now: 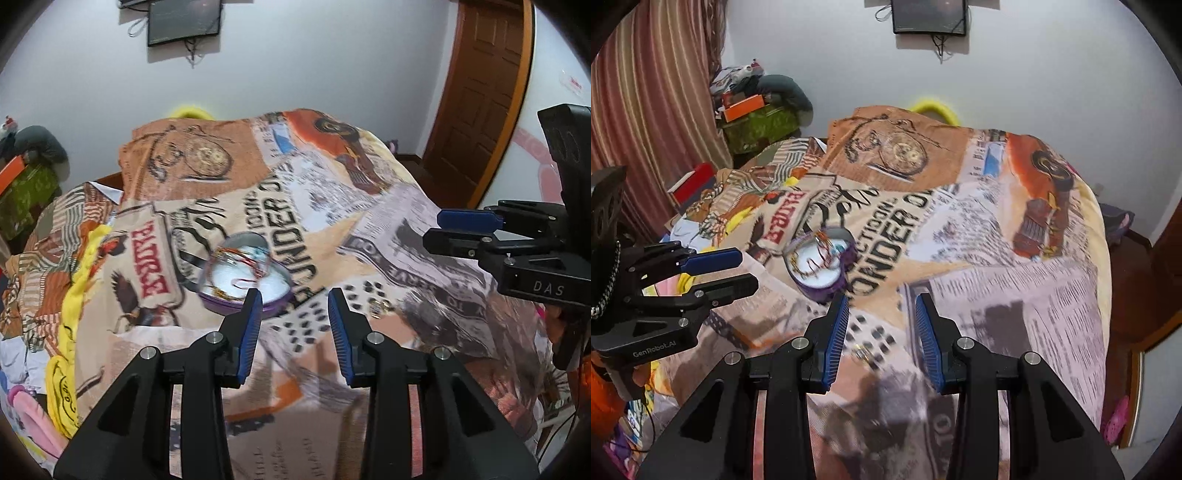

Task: Organize jewelry
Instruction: 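Open both tools to release the bracelets and raise them from the tin, then move both tools to the small gold pieces beside the tin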

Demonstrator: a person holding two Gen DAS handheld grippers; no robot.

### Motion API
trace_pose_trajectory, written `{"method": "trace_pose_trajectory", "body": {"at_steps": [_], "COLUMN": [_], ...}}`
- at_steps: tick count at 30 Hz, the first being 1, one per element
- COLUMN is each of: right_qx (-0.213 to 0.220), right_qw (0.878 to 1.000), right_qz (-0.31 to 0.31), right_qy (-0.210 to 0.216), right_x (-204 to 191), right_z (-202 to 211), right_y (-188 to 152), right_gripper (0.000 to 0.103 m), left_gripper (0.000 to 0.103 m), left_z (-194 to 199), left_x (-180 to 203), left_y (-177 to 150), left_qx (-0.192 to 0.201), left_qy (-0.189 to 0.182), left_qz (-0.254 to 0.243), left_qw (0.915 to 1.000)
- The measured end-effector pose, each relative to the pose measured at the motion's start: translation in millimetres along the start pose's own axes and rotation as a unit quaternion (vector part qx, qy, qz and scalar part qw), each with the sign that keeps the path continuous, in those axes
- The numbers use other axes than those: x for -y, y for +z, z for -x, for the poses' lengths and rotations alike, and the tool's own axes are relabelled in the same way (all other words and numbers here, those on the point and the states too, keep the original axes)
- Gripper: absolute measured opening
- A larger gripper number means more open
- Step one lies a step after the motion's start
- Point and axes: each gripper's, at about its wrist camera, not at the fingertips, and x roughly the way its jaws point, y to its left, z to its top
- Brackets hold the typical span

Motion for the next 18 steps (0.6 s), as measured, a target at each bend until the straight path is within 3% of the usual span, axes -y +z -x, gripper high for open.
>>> {"method": "trace_pose_trajectory", "body": {"at_steps": [9, 18], "right_qx": [-0.043, -0.057], "right_qw": [0.999, 0.998], "right_qz": [-0.007, -0.029], "right_qy": [0.013, 0.023], "right_x": [10.3, 24.0], "right_z": [-19.5, -29.5], "right_y": [-31.2, -46.4], "right_gripper": [0.034, 0.034], "left_gripper": [0.036, 0.036], "left_z": [-29.3, -55.2], "left_x": [19.0, 39.6], "left_y": [-14.1, -18.7], "left_qx": [-0.038, -0.068], "left_qy": [-0.019, -0.054], "left_qz": [-0.004, -0.032], "left_qw": [0.9991, 0.9957]}}
